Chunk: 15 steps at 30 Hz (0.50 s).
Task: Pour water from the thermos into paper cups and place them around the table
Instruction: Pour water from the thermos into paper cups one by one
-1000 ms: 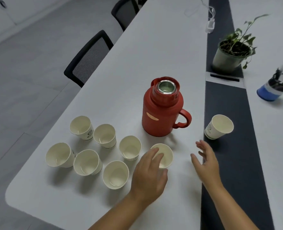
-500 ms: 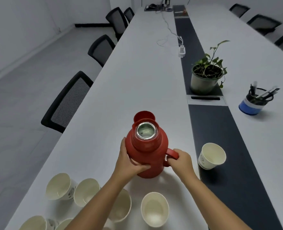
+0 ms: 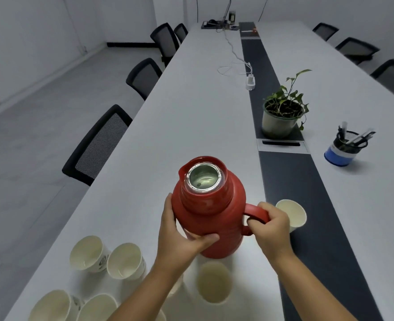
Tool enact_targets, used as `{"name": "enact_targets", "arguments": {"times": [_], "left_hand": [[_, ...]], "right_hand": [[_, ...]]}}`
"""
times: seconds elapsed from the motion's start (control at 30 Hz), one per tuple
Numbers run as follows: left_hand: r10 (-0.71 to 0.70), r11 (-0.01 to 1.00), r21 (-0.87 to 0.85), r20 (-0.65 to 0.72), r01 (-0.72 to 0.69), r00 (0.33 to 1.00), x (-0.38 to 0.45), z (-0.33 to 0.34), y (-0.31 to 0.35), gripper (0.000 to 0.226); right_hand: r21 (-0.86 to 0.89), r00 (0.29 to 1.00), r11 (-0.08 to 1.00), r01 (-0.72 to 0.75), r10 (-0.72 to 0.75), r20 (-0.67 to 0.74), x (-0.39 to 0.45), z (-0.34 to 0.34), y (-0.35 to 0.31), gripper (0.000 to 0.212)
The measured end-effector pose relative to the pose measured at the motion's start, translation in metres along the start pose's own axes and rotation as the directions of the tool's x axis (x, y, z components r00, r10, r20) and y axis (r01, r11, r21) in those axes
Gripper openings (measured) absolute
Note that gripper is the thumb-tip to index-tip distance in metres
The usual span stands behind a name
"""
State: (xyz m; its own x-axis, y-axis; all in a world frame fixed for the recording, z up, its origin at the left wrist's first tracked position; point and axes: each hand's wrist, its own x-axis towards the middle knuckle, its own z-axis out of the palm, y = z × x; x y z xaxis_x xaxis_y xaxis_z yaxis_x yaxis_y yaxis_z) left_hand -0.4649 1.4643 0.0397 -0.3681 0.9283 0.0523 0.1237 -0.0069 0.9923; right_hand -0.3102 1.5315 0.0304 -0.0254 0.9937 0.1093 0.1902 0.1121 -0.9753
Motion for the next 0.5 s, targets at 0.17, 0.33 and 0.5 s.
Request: {"name": "enact_targets", "arguments": {"times": [0.17,0.33,0.5], "left_hand": [[-0.008,1.000,-0.017,0.009,0.008,1.000,-0.035,0.011,0.025,0.111],[-0.067,0.990,-0.119,0.061,0.074,0.996,-0.077,0.031,0.025,0.080],[-0.181,0.952,-0.232,0.105,0.201,0.978,-0.119,0.051,0.008,0.089]], "right_hand": [[-0.128,0.956,0.948,0.291,-0.286,0.059,-0.026,-0.046,-0.042,0.027],[-0.254,0.925,0.892,0.373,-0.336,0.176,-0.060,-0.083,-0.061,0.027],[-0.347,0.940,0.876,0.335,-0.285,0.188,-0.093,-0.104,-0.061,0.015]]}}
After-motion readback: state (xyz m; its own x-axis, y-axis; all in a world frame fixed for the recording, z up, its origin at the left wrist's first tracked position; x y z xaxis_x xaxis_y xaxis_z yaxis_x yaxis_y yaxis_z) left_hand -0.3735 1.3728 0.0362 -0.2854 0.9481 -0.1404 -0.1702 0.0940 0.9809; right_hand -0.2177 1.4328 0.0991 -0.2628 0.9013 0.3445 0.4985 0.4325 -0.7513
